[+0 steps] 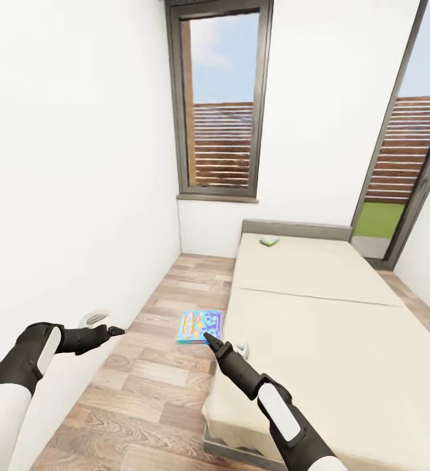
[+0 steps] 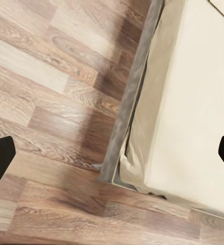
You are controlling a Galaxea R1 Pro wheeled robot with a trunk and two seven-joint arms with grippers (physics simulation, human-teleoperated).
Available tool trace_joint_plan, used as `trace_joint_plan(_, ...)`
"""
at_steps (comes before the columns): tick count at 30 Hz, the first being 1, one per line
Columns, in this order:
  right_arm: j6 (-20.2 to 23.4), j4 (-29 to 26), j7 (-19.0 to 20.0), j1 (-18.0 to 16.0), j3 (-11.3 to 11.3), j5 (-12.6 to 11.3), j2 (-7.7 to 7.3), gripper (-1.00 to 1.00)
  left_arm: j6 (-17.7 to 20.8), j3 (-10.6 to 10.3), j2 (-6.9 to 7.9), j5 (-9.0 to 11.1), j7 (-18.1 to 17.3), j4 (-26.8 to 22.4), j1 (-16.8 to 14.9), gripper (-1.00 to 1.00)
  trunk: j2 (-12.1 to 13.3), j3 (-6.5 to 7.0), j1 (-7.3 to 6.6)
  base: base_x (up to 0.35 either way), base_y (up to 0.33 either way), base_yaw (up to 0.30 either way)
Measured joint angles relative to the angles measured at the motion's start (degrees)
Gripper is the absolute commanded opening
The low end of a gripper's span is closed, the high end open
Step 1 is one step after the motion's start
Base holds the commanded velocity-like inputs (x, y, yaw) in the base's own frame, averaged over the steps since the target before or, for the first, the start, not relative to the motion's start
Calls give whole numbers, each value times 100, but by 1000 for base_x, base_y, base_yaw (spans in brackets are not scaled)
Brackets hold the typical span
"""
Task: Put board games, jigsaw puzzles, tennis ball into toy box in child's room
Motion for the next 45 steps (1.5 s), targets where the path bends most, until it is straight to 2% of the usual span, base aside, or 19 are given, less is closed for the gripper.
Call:
trace_joint_plan(2, -10, -1, -4, 0, 2, 0, 1, -100, -1, 2, 0, 1, -7, -2, 0, 100, 80, 36, -44, 0, 0, 285)
trace_joint_plan(10, -25, 5, -8, 0, -2, 9, 5, -100, -2, -2, -1, 9, -23, -7, 0, 100, 82, 36, -45, 0, 0, 274)
trace_joint_plan(18, -45, 5, -17, 0, -5, -4, 8, -100, -181, -8, -33, 7, -12, 0, 1, 100, 82, 36, -45, 0, -121, 53)
trace_joint_plan(28, -161, 14, -18, 0, 2, 3, -5, -100, -224, -12, -51, 7, -8, 0, 1, 100, 82, 36, -45, 0, -234, 15)
trace_joint_plan(37, -164, 14, -18, 0, 5, 1, -5, -100, -230, -11, -53, 2, -8, 0, 2, 100, 82, 53, -44, -71, -89, 203)
trace_joint_plan(41, -162, 14, -18, 0, 3, -4, -7, -100, -231, -11, -53, 2, -29, 0, 3, 100, 82, 68, -45, -11, -9, 263)
trace_joint_plan(45, -164, 15, -5, 0, -3, -25, -14, -100, -227, -17, -60, 9, -24, 0, 1, 100, 241, 158, -132, -2, -1, 266)
